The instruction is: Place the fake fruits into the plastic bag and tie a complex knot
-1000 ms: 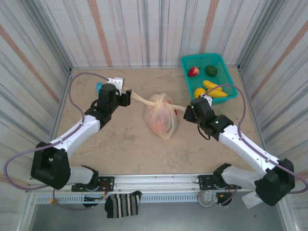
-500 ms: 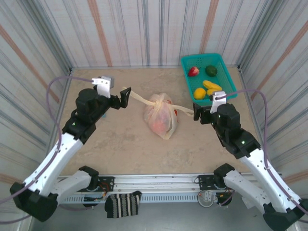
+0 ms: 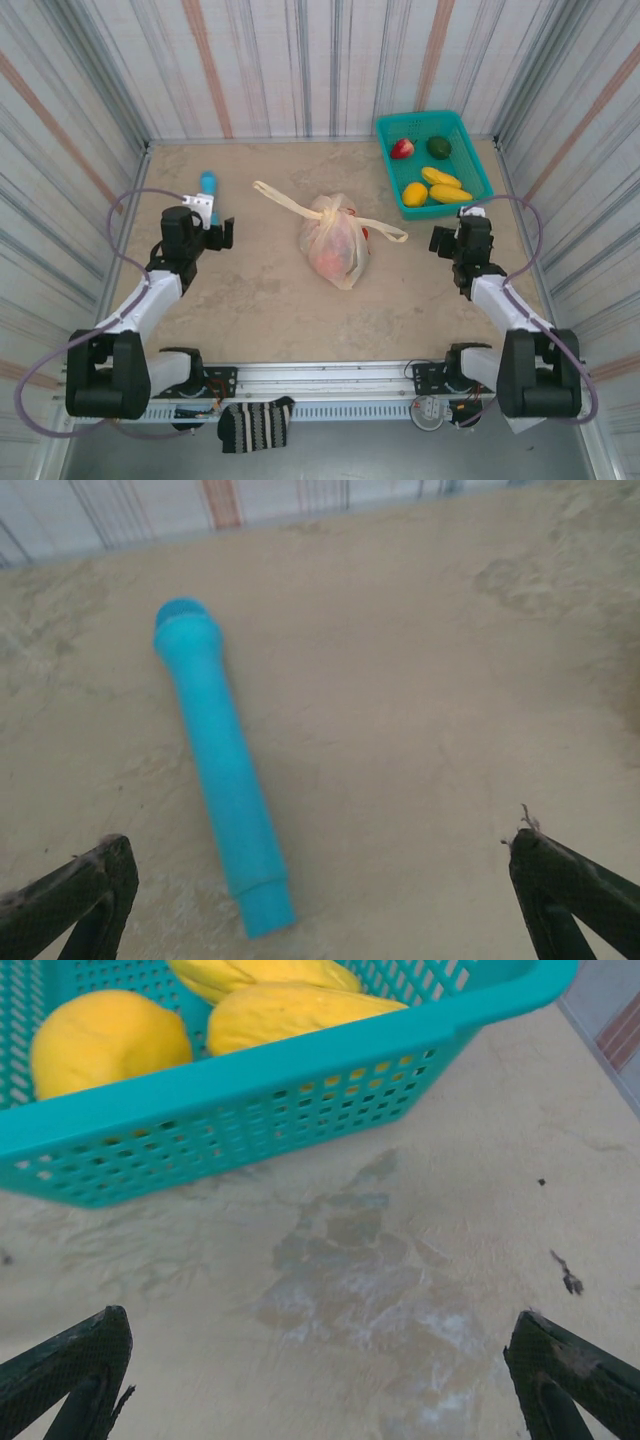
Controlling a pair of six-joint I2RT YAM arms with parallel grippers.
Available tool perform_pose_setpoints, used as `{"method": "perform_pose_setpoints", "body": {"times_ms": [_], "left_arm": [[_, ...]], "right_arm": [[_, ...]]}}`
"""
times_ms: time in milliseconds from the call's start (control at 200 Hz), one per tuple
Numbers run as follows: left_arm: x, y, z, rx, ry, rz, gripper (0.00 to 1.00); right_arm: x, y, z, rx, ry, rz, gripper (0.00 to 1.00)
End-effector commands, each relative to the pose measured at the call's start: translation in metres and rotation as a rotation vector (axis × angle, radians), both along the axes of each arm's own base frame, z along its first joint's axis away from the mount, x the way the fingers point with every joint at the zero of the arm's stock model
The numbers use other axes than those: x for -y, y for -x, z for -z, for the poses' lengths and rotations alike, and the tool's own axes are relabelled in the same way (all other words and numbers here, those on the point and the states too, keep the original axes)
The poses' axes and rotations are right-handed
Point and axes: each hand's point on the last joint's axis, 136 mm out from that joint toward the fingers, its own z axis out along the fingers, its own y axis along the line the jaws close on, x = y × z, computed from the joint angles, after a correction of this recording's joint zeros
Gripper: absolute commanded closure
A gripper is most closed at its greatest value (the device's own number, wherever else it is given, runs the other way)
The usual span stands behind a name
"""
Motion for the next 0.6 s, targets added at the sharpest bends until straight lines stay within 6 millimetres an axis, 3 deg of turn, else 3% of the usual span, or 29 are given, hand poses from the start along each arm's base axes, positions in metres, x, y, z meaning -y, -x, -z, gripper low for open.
{"method": "perform_pose_setpoints", "body": {"times_ms": [0, 100, 160, 230, 346, 386, 511, 596], "left_arm": [[-0.014, -0.006, 0.010, 0.045, 0.040, -0.057, 0.01], [-0.027, -0.004, 0.027, 0.082, 0.113, -0.100, 0.01], [-0.035, -0.003, 0.022, 0.164, 0.153, -0.123, 0.01], [-0.032, -0.003, 0.019, 0.231, 0.139, -0.088, 0.01], [-0.034, -0.002, 0.041, 0.250, 0.142, -0.097, 0.01], [-0.032, -0.006, 0.038, 0.296, 0.137, -0.080, 0.01], [-0.020, -0.027, 0.050, 0.135, 0.105, -0.046, 0.01], [-0.012, -0.028, 0.054, 0.098, 0.042, -0.042, 0.01]], "right_arm": [[0.006, -0.020, -0.009, 0.172, -0.127, 0.005, 0.01], [0.004, -0.027, -0.006, 0.262, -0.152, -0.039, 0.01], [0.001, -0.030, -0.008, 0.307, -0.128, -0.081, 0.01], [-0.005, -0.032, -0.005, 0.315, -0.119, -0.127, 0.01], [-0.017, -0.032, 0.012, 0.330, -0.123, -0.196, 0.01], [-0.021, -0.034, 0.014, 0.347, -0.109, -0.209, 0.01], [-0.038, -0.052, 0.023, 0.225, -0.085, -0.290, 0.01], [-0.032, -0.052, 0.025, 0.209, -0.096, -0.258, 0.01]]}}
